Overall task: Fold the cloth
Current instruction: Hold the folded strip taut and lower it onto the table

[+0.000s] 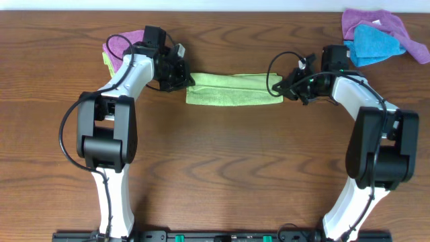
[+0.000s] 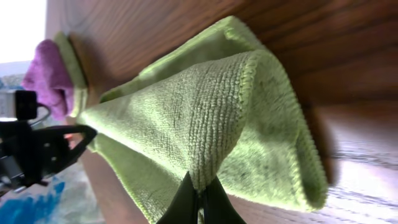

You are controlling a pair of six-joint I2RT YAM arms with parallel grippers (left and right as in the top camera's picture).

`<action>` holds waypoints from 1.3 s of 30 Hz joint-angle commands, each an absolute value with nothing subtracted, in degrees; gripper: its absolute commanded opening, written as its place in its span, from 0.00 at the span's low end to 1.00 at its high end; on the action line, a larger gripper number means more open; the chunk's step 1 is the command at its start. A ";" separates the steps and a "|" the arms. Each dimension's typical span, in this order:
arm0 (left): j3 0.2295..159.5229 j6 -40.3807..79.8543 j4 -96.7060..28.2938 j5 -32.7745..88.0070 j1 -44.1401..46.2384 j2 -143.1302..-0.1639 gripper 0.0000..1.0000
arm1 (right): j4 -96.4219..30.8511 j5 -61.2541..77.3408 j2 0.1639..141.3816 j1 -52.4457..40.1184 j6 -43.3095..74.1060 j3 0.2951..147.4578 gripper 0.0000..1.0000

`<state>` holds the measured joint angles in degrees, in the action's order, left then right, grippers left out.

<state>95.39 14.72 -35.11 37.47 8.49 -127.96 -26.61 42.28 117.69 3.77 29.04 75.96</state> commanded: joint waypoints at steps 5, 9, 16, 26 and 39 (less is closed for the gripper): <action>96.36 13.50 -33.32 34.76 7.64 -129.12 0.06 | -25.43 36.99 117.01 4.32 26.72 76.05 0.01; 97.32 13.50 -33.08 35.55 7.66 -129.12 0.06 | -23.75 39.75 117.01 4.32 27.46 76.05 0.01; 97.69 13.61 -31.44 29.26 7.49 -129.12 0.06 | -21.06 39.03 117.01 4.21 27.75 76.05 0.01; 97.67 11.70 -33.85 28.32 8.95 -130.32 0.06 | -25.15 34.63 117.38 3.99 26.81 76.05 0.01; 98.00 11.75 -33.76 30.04 9.34 -133.32 0.06 | -25.26 31.81 118.61 3.99 24.12 76.05 0.01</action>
